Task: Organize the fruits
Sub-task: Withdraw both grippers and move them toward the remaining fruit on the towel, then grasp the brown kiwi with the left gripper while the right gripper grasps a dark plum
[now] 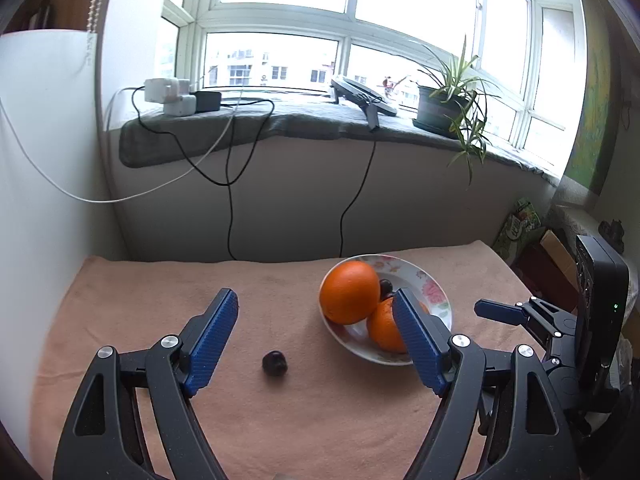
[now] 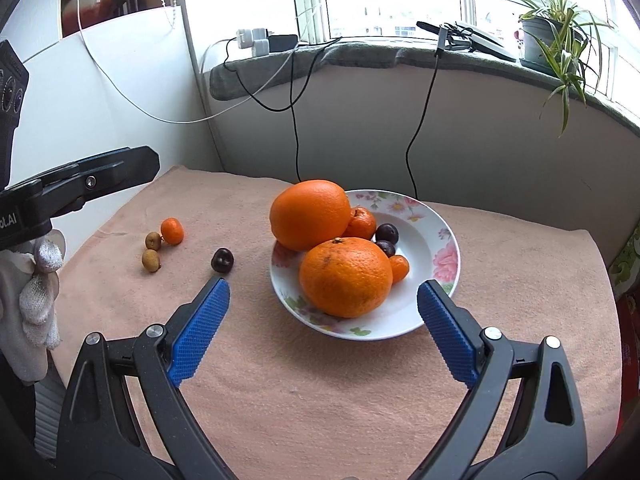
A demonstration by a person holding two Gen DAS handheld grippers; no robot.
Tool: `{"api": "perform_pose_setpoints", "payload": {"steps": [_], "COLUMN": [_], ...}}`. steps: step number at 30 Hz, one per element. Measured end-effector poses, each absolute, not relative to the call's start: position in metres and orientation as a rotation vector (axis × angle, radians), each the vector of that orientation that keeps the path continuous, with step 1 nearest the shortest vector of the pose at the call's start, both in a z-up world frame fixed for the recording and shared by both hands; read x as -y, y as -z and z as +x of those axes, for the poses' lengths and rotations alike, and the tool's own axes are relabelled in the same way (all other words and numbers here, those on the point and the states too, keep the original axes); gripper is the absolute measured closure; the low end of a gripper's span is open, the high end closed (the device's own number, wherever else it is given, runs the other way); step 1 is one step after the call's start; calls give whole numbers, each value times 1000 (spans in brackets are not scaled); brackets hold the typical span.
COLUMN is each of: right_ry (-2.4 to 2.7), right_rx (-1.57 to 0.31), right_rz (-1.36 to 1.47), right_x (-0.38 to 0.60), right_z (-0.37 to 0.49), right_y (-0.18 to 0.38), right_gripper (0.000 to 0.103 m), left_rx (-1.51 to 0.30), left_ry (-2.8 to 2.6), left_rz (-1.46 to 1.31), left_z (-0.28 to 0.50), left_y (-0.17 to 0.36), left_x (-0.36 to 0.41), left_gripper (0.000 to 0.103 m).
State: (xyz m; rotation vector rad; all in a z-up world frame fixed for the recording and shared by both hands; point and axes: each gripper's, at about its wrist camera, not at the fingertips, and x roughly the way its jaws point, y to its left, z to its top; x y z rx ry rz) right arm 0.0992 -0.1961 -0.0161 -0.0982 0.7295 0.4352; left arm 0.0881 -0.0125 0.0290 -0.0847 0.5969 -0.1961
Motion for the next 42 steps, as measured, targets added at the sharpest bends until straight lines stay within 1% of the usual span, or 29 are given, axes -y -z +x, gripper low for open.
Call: {"api": "perform_pose_setpoints", "payload": {"steps": [7,17,24,25,26,30,32,33,35,37,39,42], "right_ry": [-495,-579,-606,-610,-613,-622,-618,-613,-600,-594,-585,-572], "right_rx": [-709,-753,-808,-811,-819,-855,-866,-873,-890,-907,-911,-918], "right_rz": [-118,-120,-109,-111,-113,-110,-120,-126,-135,-135,-140,-156], "right_x": [170,129,106,103,99,89,83,81,77,74,70,64], "right_z": [90,89,98,99,101,109,112,115,121,127,131,136], "right_y": [12,31,49,51,53,63,67,69,75,79,83,88], "right_gripper": [6,6,7,11,17,26,33,34,40,45,47,50], "left_rx": [-594,-645,-696,-700,-707,-737,-754,-761,-780,-797,-806,-816], "left_ry": [96,-18,-27,-18,-11,17,34,43,57,61,67,69], "left_rz": [-120,-198,-227,-232,-236,-246,-254,-262,-271,-272,-270,-258], "left_z": [68,41,40,41,42,46,50,52,57,61,65,71], "left_y": [-24,11,38,40,43,56,62,65,72,78,82,84], "left_x": [-40,-100,-111,-112,-111,-109,-107,-107,-106,-106,-105,-104], "left_gripper": [23,23,24,27,30,37,44,46,52,55,59,60]}}
